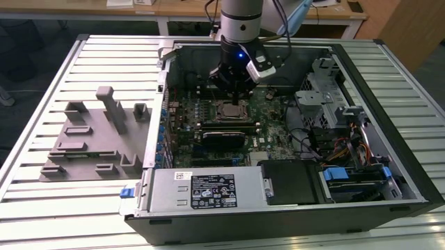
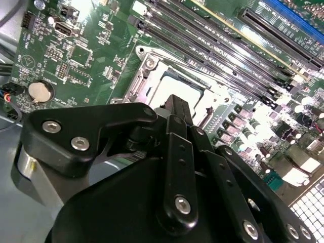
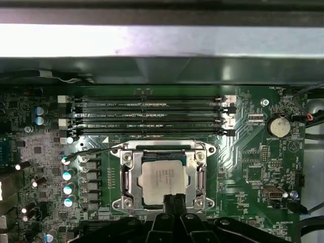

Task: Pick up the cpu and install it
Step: 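Close the cpu cover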

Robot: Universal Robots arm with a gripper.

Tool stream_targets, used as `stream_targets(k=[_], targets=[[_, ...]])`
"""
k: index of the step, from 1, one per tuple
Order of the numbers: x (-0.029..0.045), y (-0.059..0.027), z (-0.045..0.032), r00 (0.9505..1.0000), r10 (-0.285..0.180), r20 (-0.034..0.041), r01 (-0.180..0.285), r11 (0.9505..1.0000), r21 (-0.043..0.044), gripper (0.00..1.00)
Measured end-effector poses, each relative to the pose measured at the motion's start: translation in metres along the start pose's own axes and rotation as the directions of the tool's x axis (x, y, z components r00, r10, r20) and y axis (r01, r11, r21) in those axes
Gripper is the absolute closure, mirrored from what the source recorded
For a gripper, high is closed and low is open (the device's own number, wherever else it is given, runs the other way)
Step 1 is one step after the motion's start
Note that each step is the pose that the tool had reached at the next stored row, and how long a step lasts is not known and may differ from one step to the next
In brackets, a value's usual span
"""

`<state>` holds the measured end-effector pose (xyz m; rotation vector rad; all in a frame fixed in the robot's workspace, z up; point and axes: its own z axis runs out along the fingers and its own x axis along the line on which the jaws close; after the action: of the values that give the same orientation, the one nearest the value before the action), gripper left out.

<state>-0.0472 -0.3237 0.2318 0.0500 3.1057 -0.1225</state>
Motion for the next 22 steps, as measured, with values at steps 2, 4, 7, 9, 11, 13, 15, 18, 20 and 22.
stream_targets(k=[2, 4, 7, 9, 11, 13, 15, 18, 20, 22], targets=[[0.0015, 0.0001, 0.0014, 1.0, 0.0, 0.0, 0.0, 1.0, -0.0001, 0.89], [0.003, 0.0001, 0.0027, 1.0, 0.0, 0.0, 0.0, 1.0, -0.0001, 0.89], [0.0055, 0.0001, 0.0046, 1.0, 0.0, 0.0, 0.0, 1.0, -0.0001, 0.89], [0.0074, 0.0001, 0.0061, 1.0, 0.0, 0.0, 0.0, 1.0, -0.0001, 0.89], [0.0092, 0.0001, 0.0079, 1.0, 0.0, 0.0001, 0.0, 1.0, -0.0002, 0.89], [0.011, 0.0001, 0.0096, 1.0, 0.0, 0.0, 0.0, 1.0, -0.0002, 0.89], [0.013, 0.0001, 0.0111, 1.0, 0.0, 0.0, 0.0, 1.0, -0.0006, 0.89], [0.0168, 0.0001, 0.0126, 1.0, 0.0, -0.0001, 0.0, 1.0, -0.0024, 0.89], [0.0194, 0.0002, 0.0136, 1.0, 0.0, 0.0001, 0.0, 1.0, -0.0057, 0.89], [0.0211, 0.0001, 0.0146, 1.0, 0.0, -0.0002, 0.0, 0.9999, -0.0128, 0.89]])
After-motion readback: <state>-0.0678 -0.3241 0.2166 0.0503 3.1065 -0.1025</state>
